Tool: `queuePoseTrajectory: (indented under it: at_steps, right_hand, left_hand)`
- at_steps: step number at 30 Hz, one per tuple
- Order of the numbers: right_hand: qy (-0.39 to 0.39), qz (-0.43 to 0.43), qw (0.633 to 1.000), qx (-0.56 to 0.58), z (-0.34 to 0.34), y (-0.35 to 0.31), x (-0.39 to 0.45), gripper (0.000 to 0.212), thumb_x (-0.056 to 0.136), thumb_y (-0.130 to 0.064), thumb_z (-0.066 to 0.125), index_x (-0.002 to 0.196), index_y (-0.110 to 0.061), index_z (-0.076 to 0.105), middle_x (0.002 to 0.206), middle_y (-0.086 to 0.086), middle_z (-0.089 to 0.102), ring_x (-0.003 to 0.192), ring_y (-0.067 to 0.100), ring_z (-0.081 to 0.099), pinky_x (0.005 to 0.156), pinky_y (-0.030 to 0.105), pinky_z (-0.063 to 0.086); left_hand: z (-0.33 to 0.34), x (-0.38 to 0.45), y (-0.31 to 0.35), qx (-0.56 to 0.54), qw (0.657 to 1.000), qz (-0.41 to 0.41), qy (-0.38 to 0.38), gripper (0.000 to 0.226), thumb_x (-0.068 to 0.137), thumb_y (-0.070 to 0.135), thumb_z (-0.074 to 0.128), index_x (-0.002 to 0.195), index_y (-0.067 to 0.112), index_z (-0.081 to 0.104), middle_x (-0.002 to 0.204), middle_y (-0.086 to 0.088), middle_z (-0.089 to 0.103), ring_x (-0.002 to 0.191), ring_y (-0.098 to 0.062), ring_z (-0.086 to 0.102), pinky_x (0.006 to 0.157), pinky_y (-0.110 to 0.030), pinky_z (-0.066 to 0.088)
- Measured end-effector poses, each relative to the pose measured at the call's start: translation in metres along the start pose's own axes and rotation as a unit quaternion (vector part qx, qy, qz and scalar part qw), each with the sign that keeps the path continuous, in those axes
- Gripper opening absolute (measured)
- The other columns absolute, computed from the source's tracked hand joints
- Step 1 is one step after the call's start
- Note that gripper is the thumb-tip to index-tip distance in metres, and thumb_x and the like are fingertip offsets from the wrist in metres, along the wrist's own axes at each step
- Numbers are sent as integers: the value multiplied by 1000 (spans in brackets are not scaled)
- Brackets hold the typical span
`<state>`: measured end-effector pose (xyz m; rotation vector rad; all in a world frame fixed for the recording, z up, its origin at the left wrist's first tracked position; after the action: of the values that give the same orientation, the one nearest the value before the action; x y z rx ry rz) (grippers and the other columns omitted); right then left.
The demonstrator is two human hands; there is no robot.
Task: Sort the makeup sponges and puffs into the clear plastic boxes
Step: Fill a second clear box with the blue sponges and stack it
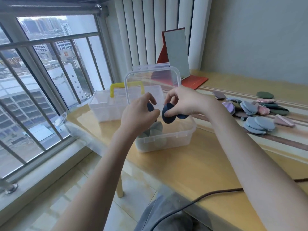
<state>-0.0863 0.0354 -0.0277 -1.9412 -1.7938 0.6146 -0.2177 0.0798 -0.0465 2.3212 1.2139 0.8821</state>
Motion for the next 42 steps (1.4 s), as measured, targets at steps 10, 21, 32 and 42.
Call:
queuePoseTrajectory:
  at_steps: [10,21,32,42]
  right_hand:
    - [67,-10,987,-145,27,-7,12,36,73,-14,75,100,-22,53,97,-2,60,87,24,58,75,40,51]
    - [97,-20,990,-97,22,-4,13,12,77,-20,75,78,-17,64,84,4,67,60,17,56,64,33,54]
    - [28,-21,997,63,16,0,9,24,81,-38,74,88,-17,64,80,-2,66,66,9,61,56,20,46]
    - [-69,9,976,205,10,7,-2,36,75,-4,59,108,-17,60,98,6,52,82,15,52,69,21,45]
  left_hand:
    - [1,-1,-1,70,997,-17,7,14,76,22,54,85,24,64,84,3,63,81,-23,57,67,-34,50]
    - [9,-1,0,83,995,15,-56,21,75,40,65,95,36,57,84,11,57,85,-15,54,69,-32,48]
    - [12,-3,4,149,986,45,-64,28,76,29,64,102,27,53,93,4,56,89,-19,50,63,-31,40]
    - [14,-2,3,152,986,33,-66,34,77,28,64,110,29,55,93,7,55,90,-18,50,62,-29,40]
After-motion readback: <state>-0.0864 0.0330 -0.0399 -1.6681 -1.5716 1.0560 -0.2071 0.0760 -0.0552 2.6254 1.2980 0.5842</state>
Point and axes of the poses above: each hand's wrist, its own x-axis towards the middle knuckle, its own z-axis out of the palm, y = z × x, the point moved 7 cm from there along x, towards the middle knuckle
